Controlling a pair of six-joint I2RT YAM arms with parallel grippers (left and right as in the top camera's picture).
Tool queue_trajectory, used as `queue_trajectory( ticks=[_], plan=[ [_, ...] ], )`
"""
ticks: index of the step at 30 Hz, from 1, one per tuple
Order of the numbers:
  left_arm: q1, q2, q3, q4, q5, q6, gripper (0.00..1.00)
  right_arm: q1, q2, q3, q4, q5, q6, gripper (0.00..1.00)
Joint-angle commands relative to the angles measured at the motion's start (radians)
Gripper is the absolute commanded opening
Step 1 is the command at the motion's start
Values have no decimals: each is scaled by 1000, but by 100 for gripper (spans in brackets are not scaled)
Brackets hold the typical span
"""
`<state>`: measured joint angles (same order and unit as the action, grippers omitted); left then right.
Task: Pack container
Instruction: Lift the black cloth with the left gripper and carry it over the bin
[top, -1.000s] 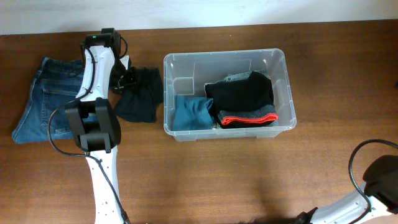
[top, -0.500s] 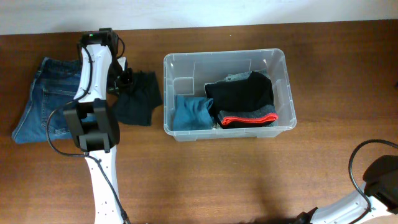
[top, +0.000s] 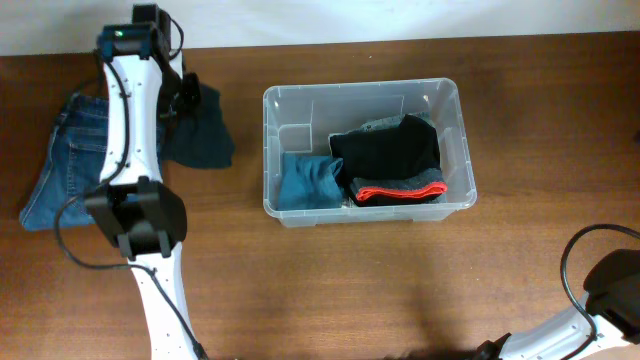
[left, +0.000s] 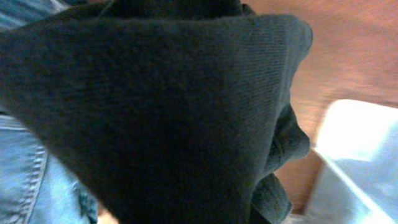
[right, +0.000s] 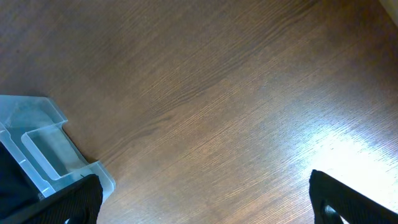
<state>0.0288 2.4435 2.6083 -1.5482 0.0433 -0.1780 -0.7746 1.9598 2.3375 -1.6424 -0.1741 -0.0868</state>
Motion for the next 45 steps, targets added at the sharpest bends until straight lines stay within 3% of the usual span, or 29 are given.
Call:
queue_trajectory(
  ticks=[1, 11, 15, 26, 45],
  plan=[
    [-38, -134, 33, 8, -5, -42, 1, 1, 1, 2, 0, 2, -2, 98],
    [-214, -356, 33, 85, -5, -88, 0, 1, 1, 2, 0, 2, -2, 98],
    [-297, -366, 33, 98, -2, -100, 0, 1, 1, 2, 0, 2, -2, 98],
    [-423, -254, 27, 93, 85, -174, 1, 1, 1, 2, 0, 2, -2, 98],
    [-430, -8, 27, 124, 128, -223, 1, 1, 1, 2, 0, 2, -2, 98]
  ],
)
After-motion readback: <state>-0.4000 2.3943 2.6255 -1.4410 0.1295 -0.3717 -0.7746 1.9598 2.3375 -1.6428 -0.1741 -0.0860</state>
